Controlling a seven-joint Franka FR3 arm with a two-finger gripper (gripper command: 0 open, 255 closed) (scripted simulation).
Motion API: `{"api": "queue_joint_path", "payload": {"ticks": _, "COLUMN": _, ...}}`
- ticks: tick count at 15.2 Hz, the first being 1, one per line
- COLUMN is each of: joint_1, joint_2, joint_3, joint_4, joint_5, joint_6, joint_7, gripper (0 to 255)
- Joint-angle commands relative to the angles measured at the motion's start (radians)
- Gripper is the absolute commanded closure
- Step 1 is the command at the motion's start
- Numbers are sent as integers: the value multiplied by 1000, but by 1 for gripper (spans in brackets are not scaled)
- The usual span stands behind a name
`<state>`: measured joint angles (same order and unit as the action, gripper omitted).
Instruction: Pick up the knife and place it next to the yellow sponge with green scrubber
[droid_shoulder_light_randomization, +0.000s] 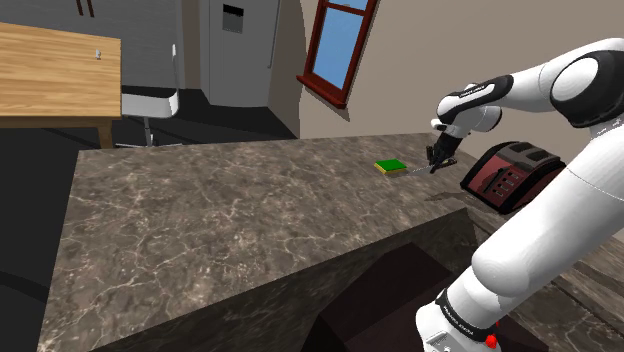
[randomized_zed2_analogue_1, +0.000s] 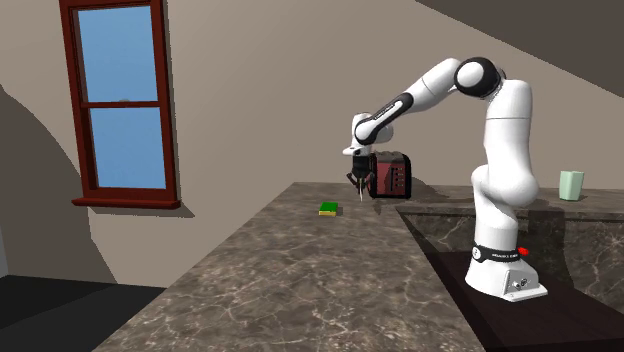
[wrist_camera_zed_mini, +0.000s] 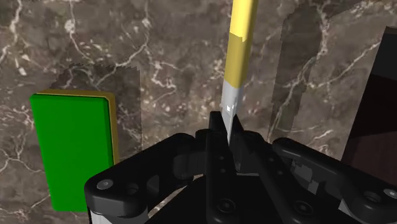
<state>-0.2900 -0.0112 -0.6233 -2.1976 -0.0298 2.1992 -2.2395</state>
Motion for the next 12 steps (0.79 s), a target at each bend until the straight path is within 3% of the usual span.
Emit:
{"api": "queue_joint_path", "payload": {"ticks": 1, "joint_1": -1, "joint_2": 16, "joint_3": -2, "joint_4": -15, "joint_5": 11, "joint_6": 28, "joint_7": -9, "gripper": 255}}
{"api": "queue_joint_path", "payload": {"ticks": 8, "joint_1": -6, "joint_2": 86, "joint_3": 0, "joint_4": -56, "joint_5": 66, "joint_6": 126, "joint_7": -47, "gripper": 255}}
{"api": "queue_joint_path", "payload": {"ticks": 12, "joint_1": -7, "joint_2": 86, "joint_3": 0, "joint_4": -56, "joint_5": 66, "joint_6": 126, "joint_7": -47, "gripper": 255}}
